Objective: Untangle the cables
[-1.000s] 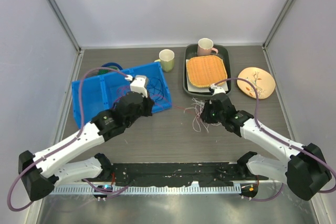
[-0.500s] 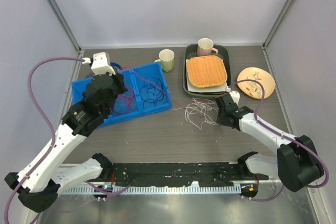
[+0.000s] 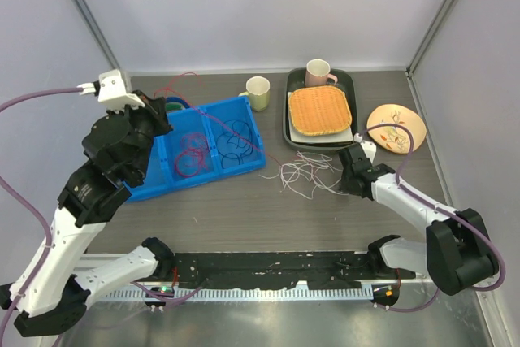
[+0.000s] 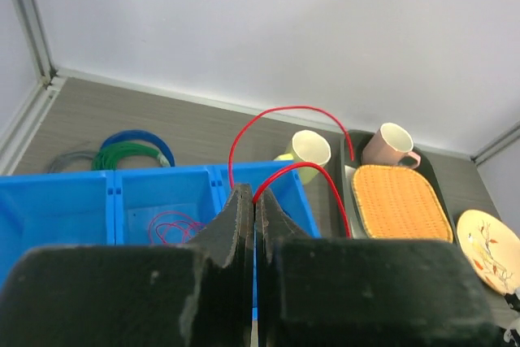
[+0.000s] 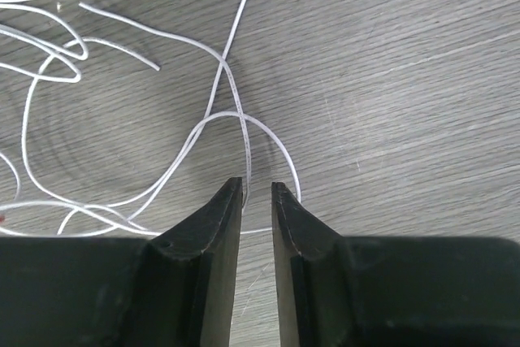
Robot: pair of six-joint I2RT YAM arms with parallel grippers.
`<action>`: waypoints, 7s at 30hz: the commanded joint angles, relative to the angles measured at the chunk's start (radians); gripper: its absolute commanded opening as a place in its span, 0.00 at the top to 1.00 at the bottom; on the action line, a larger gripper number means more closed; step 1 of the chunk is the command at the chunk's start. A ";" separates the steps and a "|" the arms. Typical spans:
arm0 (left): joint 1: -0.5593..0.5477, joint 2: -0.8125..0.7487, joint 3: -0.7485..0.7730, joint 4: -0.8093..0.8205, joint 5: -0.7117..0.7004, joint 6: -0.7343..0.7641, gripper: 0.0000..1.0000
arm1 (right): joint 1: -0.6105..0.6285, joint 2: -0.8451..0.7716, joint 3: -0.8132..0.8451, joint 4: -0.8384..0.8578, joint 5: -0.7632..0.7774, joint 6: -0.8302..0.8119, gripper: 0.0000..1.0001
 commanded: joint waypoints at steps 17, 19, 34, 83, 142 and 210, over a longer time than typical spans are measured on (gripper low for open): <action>0.004 -0.045 -0.275 0.120 0.517 -0.079 1.00 | 0.454 -0.309 -0.007 0.475 -0.465 -0.421 0.32; 0.004 -0.063 -0.301 0.125 0.531 -0.084 1.00 | 0.460 -0.257 0.016 0.546 -0.394 -0.452 0.31; 0.004 -0.088 -0.324 0.128 0.528 -0.090 1.00 | 0.480 -0.013 -0.036 0.899 -0.257 -0.449 0.40; -0.423 0.473 -0.702 0.971 0.484 -0.044 0.14 | 0.488 -0.447 -0.039 0.614 -0.220 -0.041 0.99; -0.504 0.337 -0.737 0.877 -0.060 -0.281 1.00 | 0.488 -0.490 -0.063 0.305 -0.119 0.079 0.34; -0.503 -0.471 -0.527 -0.035 -0.764 -0.473 1.00 | 0.032 -0.370 -0.192 0.055 0.240 0.315 0.99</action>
